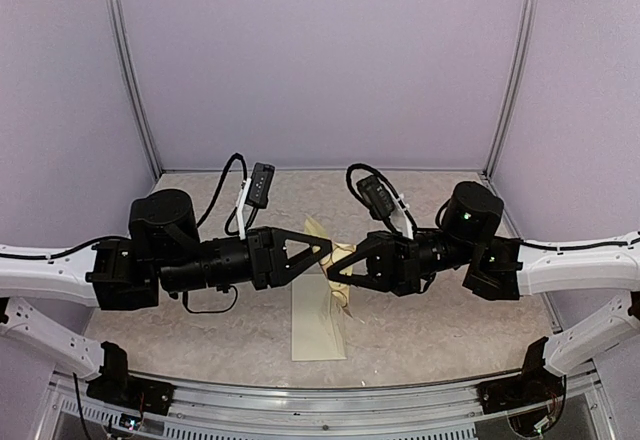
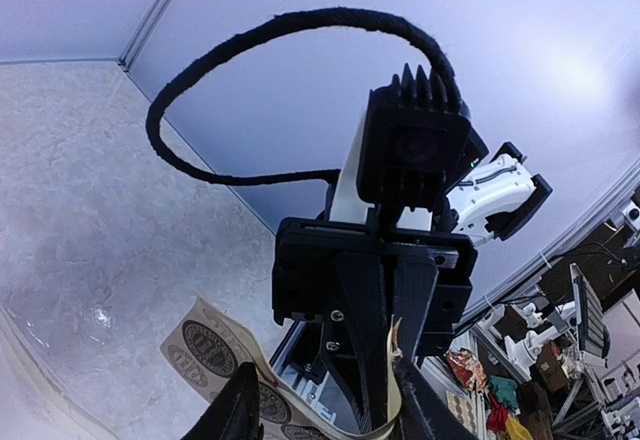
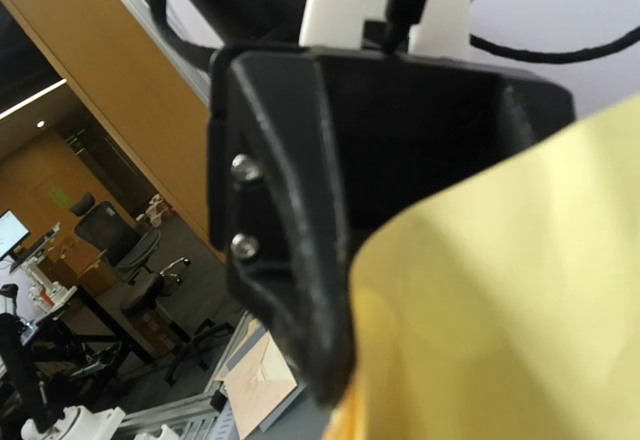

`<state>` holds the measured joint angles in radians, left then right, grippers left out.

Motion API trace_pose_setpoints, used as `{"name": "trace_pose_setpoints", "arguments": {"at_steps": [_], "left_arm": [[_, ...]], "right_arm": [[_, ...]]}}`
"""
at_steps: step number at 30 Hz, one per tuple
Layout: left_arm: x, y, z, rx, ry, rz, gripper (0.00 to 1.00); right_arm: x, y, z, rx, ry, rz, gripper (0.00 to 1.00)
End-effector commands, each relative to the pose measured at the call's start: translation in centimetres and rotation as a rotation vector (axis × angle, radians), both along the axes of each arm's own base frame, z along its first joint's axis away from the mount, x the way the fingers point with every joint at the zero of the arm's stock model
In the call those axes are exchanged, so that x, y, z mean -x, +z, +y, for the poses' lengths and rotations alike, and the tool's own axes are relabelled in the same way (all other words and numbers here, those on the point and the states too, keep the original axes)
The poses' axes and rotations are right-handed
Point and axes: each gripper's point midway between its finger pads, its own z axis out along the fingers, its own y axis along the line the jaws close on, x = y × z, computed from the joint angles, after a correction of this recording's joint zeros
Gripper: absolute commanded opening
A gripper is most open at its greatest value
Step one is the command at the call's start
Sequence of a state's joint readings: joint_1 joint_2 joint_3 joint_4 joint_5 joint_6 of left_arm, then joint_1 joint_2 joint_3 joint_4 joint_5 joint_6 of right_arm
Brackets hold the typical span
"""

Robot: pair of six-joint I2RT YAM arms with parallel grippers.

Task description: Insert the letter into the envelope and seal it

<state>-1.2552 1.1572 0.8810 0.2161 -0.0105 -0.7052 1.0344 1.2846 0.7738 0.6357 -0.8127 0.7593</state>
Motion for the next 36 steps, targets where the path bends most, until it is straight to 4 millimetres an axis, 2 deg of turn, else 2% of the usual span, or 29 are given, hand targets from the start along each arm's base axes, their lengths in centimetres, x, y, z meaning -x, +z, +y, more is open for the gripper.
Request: {"name": "trace_pose_setpoints", "arguments": {"at_steps": [1, 3, 9, 13, 24, 36], "left_arm": [[0.4, 0.7, 0.0, 0.047, -0.035, -0.008, 0.37], [0.7, 0.7, -0.1, 0.054, -0.048, -0.005, 0.34], [1.1, 1.0, -0.1, 0.076, -0.069, -0.005, 0.11], [1.3, 1.2, 0.1, 0.083, -0.076, -0.007, 0.00], [1.7, 1.5, 0.4, 0.093, -0.095, 0.000, 0.00], [2.0, 0.9, -0.6, 0.070, -0.132, 0.013, 0.00]], "right_arm": [[0.9, 0.5, 0.0, -0.034, 0.032, -0.033, 0.00], [0.8, 0.6, 0.1, -0.034, 0.024, -0.031, 0.00], [0.3, 0.2, 0.2, -0.022, -0.005, -0.021, 0.00], [-0.3, -0.1, 0.2, -0.012, -0.047, -0.014, 0.00], [-3.9, -1.2, -0.7, 0.049, -0.263, 0.037, 0.00], [-4.0, -1.1, -0.6, 0.046, -0.260, 0.036, 0.00]]}}
